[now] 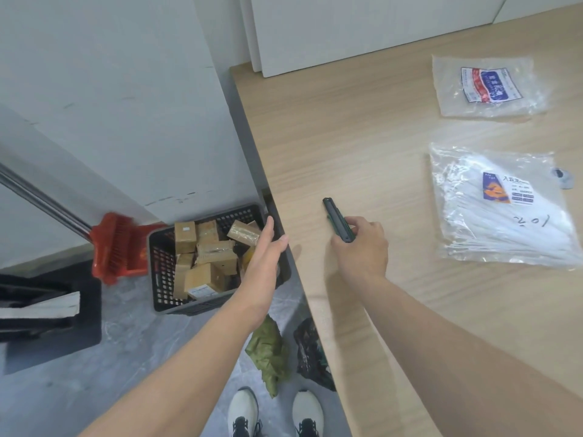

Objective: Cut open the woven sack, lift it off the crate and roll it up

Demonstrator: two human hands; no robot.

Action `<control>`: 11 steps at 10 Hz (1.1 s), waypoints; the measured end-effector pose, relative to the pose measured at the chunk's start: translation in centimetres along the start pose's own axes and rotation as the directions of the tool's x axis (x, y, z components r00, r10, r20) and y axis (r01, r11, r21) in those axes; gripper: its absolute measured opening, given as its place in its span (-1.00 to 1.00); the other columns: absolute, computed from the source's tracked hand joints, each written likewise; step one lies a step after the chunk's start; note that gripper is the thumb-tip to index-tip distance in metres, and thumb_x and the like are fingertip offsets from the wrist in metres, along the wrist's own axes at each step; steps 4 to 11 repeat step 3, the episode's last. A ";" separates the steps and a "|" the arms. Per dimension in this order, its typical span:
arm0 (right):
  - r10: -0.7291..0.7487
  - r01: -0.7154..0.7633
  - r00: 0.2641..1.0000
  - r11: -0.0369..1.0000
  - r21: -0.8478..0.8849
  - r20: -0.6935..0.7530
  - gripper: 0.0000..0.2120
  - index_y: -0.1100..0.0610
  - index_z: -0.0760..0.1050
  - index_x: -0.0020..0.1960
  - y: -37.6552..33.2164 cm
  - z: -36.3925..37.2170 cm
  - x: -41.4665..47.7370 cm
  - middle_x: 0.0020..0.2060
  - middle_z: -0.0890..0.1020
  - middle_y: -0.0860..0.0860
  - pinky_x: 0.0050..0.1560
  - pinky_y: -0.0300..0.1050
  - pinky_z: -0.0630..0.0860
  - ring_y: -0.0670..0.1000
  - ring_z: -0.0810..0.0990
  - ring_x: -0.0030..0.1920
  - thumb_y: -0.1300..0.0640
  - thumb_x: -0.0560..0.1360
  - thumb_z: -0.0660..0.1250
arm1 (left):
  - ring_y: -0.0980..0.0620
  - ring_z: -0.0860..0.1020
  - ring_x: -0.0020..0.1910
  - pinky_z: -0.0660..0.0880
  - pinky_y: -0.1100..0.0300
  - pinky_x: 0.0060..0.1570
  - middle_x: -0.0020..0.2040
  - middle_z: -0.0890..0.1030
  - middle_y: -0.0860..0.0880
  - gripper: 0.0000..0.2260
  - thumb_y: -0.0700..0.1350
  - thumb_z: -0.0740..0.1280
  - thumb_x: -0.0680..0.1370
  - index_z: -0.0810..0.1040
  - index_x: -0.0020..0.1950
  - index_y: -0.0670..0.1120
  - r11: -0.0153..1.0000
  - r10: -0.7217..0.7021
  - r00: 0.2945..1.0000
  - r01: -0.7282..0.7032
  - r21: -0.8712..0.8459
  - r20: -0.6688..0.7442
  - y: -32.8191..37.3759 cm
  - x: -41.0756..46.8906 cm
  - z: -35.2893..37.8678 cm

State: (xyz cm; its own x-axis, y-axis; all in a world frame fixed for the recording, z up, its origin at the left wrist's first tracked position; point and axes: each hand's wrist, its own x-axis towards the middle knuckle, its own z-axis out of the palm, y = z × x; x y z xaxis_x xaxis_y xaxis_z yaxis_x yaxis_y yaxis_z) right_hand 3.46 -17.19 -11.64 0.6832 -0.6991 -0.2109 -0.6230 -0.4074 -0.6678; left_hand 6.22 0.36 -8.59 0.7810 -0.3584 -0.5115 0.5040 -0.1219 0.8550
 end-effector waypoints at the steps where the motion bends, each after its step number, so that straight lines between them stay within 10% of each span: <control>1: -0.001 0.001 1.000 1.000 -0.015 -0.009 -0.62 -0.05 0.56 0.31 -0.2 0.1 0.2 0.06 0.49 0.00 0.01 -0.10 0.42 0.10 0.51 0.14 0.08 0.50 0.42 | 0.16 0.13 0.64 0.10 -0.06 0.63 0.68 0.13 0.20 -0.34 0.25 0.24 0.57 0.09 0.64 0.34 1.000 -0.001 1.000 0.001 -0.020 -0.009 0.1 0.4 0.2; 11: 0.004 -0.006 1.000 0.998 -0.063 -0.028 -0.55 -0.06 0.49 0.39 -0.6 -0.3 -0.4 0.12 0.47 0.00 0.08 -0.07 0.47 0.07 0.46 0.16 -0.01 0.52 0.45 | 0.12 0.12 0.65 0.09 -0.08 0.62 0.69 0.12 0.18 -0.37 0.22 0.24 0.60 0.09 0.65 0.34 0.999 0.007 1.000 -0.008 -0.041 -0.027 0.6 0.0 0.2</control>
